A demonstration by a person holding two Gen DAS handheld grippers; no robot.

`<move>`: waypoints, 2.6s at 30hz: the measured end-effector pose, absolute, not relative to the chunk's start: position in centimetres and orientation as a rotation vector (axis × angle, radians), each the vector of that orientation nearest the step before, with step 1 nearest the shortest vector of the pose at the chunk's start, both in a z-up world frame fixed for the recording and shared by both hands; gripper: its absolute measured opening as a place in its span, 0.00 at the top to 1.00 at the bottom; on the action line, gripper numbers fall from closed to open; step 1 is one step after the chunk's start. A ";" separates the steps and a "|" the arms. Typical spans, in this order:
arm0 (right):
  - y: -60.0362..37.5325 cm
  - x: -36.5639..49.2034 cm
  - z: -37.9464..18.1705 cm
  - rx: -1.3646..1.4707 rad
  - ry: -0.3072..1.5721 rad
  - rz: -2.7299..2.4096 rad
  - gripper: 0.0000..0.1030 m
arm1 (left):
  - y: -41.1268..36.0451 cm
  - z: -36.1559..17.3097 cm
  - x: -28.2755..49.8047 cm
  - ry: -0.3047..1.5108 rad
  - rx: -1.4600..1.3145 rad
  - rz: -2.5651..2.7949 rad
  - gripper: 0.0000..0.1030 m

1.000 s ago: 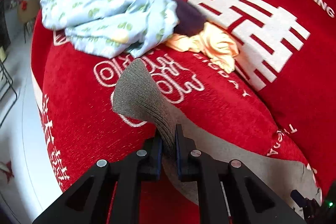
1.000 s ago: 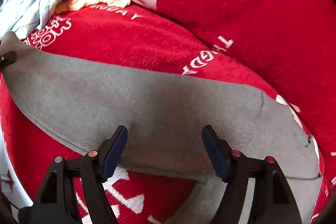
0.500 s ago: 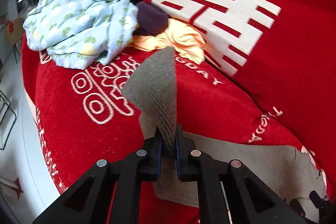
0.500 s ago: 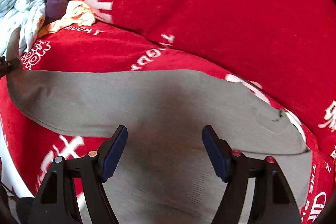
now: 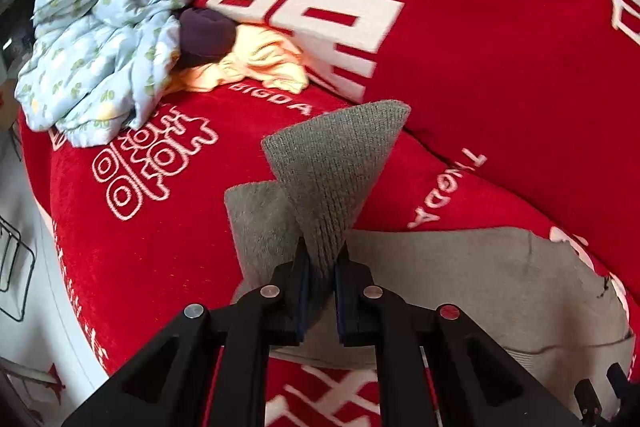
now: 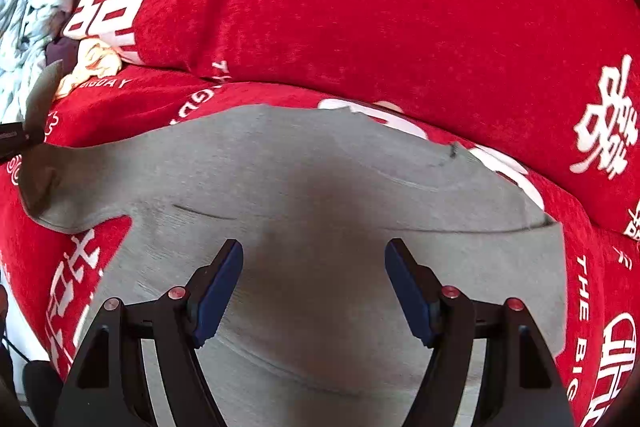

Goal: Fold small clothes
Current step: 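Lift the sleeve with the left gripper and fold it across the sweater body, then open the left gripper to release the sleeve onto the sweater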

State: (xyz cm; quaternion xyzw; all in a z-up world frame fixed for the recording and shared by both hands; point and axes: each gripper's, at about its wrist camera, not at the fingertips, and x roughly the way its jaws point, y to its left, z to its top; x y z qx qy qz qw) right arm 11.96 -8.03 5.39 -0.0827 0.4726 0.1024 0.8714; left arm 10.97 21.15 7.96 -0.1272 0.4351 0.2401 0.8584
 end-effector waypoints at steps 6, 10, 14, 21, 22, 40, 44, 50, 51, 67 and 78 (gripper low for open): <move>-11.3 11.3 5.6 -0.136 0.981 0.203 0.26 | 16.0 8.9 12.2 0.915 -0.192 0.465 0.89; -13.8 11.3 5.6 -0.133 0.976 0.181 0.26 | 11.8 9.3 13.0 0.919 -0.134 0.428 0.89; -16.7 11.3 5.8 -0.107 0.972 0.160 0.26 | 7.5 9.6 13.6 0.924 -0.085 0.387 0.89; -21.2 11.1 6.0 -0.086 0.968 0.125 0.26 | 0.7 10.3 14.3 0.923 -0.026 0.319 0.89; -21.9 11.1 6.0 -0.083 0.967 0.119 0.26 | -0.6 10.5 14.3 0.920 -0.013 0.306 0.89; -30.3 9.8 5.1 0.034 0.948 0.065 0.26 | -15.8 9.2 13.0 0.937 0.159 0.145 0.89; -31.9 9.7 4.7 0.067 0.949 0.052 0.26 | -18.1 8.3 12.8 0.945 0.192 0.116 0.89; -33.3 9.5 4.3 0.100 0.947 0.042 0.26 | -20.3 6.6 12.8 0.986 0.204 0.100 0.89; -33.5 9.5 4.2 0.102 0.947 0.040 0.26 | -20.7 6.3 12.8 0.991 0.205 0.097 0.89; -35.9 9.2 3.7 0.153 0.955 0.009 0.26 | -24.7 3.8 12.4 1.039 0.238 0.024 0.89; -36.4 8.8 3.3 0.158 0.962 -0.004 0.26 | -25.0 3.1 12.9 1.089 0.194 -0.052 0.88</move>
